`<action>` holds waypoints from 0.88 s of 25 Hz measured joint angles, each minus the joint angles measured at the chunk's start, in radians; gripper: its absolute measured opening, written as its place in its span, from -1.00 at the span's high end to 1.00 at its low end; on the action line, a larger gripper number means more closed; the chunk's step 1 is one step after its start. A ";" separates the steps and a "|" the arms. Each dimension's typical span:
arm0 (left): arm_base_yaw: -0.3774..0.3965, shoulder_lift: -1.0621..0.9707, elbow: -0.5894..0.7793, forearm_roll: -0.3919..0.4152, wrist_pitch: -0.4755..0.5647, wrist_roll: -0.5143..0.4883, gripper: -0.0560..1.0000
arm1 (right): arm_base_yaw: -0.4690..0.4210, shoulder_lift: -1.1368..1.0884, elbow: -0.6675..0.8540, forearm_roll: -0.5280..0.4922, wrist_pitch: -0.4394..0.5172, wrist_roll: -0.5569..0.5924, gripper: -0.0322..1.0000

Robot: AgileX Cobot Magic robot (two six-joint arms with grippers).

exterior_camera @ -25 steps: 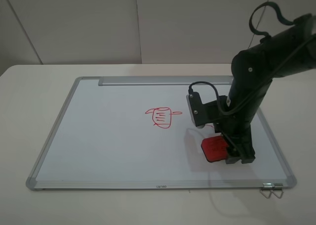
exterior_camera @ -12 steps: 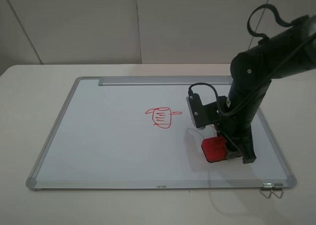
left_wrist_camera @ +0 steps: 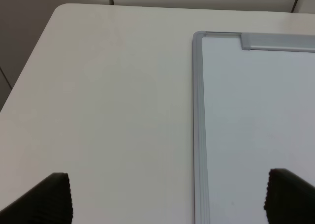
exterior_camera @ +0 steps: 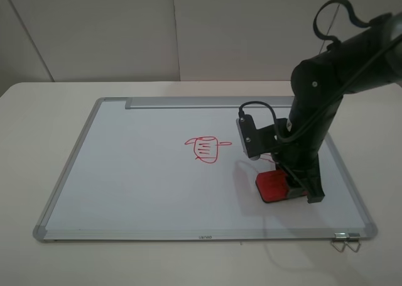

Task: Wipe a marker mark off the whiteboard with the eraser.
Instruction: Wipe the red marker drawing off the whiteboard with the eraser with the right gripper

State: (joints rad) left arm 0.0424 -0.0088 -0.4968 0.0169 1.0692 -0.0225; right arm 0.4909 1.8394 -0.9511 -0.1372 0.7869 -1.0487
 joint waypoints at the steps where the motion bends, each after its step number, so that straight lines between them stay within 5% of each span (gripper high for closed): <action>1: 0.000 0.000 0.000 0.000 0.000 0.000 -0.58 | 0.000 0.000 -0.026 0.005 0.027 0.019 -0.01; 6: 0.000 0.000 0.000 0.000 0.000 0.000 -0.58 | 0.013 0.001 -0.166 0.071 0.118 0.255 -0.01; 16: 0.000 0.000 0.000 0.000 0.000 0.000 -0.58 | 0.126 0.002 -0.349 0.079 0.123 0.763 -0.01; 22: 0.000 0.000 0.000 0.000 0.000 0.000 -0.58 | 0.177 0.082 -0.490 0.078 0.158 0.923 -0.01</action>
State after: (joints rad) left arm 0.0424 -0.0088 -0.4968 0.0169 1.0692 -0.0225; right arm 0.6674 1.9210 -1.4409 -0.0590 0.9453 -0.1255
